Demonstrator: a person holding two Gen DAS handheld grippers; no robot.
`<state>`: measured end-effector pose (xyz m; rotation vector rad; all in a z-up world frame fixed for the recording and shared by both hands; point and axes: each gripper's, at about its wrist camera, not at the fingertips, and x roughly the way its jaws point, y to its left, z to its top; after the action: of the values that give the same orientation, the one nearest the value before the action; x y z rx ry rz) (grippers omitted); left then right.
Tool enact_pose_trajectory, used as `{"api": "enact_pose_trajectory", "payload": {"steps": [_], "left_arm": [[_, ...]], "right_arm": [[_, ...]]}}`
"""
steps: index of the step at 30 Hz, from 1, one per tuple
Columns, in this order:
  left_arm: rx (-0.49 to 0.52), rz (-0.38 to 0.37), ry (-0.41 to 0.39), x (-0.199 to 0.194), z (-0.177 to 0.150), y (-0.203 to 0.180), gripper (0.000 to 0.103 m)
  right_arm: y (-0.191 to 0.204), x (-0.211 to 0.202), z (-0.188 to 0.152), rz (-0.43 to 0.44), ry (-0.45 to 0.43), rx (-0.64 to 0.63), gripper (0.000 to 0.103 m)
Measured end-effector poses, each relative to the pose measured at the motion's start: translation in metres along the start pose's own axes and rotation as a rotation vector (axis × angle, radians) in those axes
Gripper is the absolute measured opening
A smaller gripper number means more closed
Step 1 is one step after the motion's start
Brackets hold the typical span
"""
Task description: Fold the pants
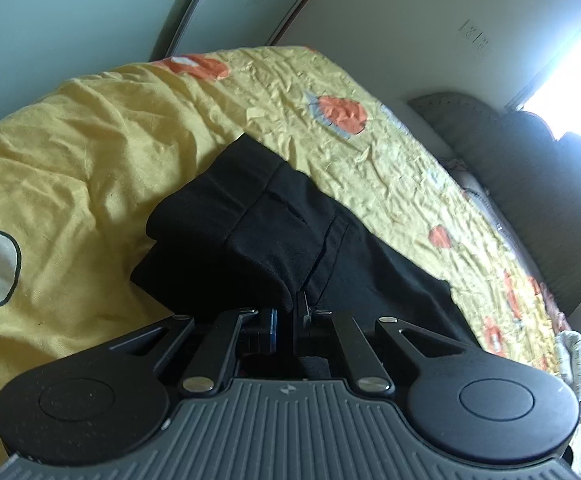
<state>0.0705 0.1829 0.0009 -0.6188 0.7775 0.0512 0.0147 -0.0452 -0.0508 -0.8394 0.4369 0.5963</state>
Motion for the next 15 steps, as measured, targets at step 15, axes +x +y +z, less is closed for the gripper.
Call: {"api": "enact_pose_trajectory", "payload": {"steps": [15], "left_arm": [[0.036,0.068,0.040,-0.001,-0.001,-0.011,0.021]], "right_arm": [[-0.001,-0.004,-0.006,-0.001,-0.020,-0.003,0.009]]}}
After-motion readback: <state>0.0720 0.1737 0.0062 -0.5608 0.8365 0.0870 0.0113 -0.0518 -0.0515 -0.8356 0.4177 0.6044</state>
